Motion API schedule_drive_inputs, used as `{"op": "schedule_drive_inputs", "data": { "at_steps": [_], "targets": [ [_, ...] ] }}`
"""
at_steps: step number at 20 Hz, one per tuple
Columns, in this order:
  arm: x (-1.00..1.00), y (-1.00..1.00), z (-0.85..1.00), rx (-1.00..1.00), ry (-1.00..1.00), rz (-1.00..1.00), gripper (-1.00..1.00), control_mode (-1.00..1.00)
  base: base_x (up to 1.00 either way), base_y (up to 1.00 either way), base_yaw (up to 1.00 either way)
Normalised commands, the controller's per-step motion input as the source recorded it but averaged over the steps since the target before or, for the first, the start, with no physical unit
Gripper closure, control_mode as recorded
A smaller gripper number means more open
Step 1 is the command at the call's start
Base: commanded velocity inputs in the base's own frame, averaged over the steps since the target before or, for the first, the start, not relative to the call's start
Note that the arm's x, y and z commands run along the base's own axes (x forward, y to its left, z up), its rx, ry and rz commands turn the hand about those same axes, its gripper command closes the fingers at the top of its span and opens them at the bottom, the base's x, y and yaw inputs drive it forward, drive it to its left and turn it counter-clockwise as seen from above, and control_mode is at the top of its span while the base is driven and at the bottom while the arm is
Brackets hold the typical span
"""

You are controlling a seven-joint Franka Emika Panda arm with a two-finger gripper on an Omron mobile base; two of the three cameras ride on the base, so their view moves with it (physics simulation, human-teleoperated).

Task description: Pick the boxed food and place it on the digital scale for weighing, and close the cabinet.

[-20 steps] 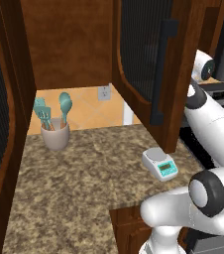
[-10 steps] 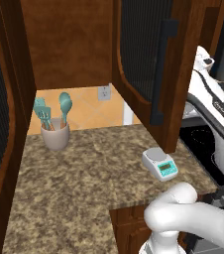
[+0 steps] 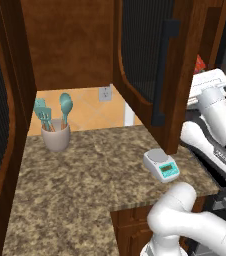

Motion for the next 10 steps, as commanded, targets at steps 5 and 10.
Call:
{"op": "schedule_drive_inputs", "data": {
  "at_steps": [5, 10],
  "targets": [
    [-0.85, -0.58, 0.03, -0.05, 0.28, 0.27, 1.00, -1.00, 0.00, 0.00, 0.00],
    [-0.08, -0.32, -0.21, -0.06, 0.45, 0.41, 1.00, -1.00, 0.00, 0.00, 0.00]
  ]
}}
